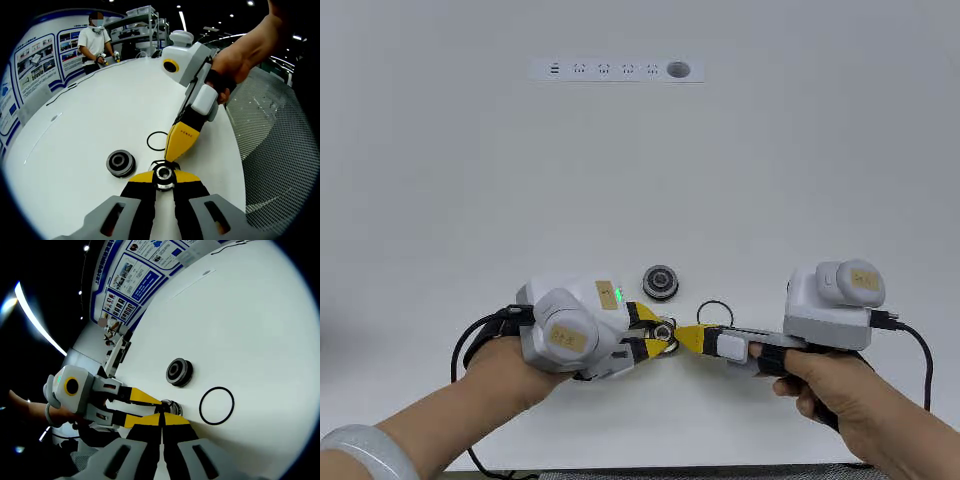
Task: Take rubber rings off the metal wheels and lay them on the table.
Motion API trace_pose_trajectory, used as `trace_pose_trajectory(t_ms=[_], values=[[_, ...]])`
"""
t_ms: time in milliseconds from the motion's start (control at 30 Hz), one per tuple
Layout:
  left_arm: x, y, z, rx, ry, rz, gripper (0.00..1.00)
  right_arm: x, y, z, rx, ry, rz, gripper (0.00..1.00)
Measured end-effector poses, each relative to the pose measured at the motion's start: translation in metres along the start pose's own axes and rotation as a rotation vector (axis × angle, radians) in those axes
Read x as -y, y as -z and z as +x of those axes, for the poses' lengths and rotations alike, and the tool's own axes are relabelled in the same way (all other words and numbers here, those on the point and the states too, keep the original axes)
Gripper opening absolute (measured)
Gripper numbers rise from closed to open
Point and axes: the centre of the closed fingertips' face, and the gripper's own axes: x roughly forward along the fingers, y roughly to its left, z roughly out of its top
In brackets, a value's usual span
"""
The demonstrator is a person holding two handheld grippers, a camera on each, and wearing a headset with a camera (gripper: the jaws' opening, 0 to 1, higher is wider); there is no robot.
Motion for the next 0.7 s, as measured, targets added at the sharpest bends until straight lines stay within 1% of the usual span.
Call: trace_pose_trajectory(t_ms=[267,367,400,433,500,700], values=[[0.0,0.0,0.0,0.001,0.001,0.002,0.13,-0.006,-0.001,0.001,-0.004,-0.016,-0.005,0.01],[0.0,0.0,0.0,0.002,0.001,0.001,0.13,-0.012,-0.005,0.002,0.013,-0.039,0.003,0.01],[0.0,0.0,0.0,0.001,0.001,0.001,0.13,-0.017,-0.007,0.003,0.018,-0.059,-0.001,0.01],[0.0,0.0,0.0,0.001,0.001,0.001,0.13,-0.019,-0.008,0.002,0.019,-0.062,0.006,0.01],[0.001,-0.001,0.0,0.002,0.0,0.0,0.13,-0.02,-0.007,0.003,0.008,-0.057,-0.01,0.02],[0.001,-0.001,-0.001,0.001,0.001,0.004,0.13,-0.014,-0.007,0.001,0.015,-0.044,0.007,0.02]])
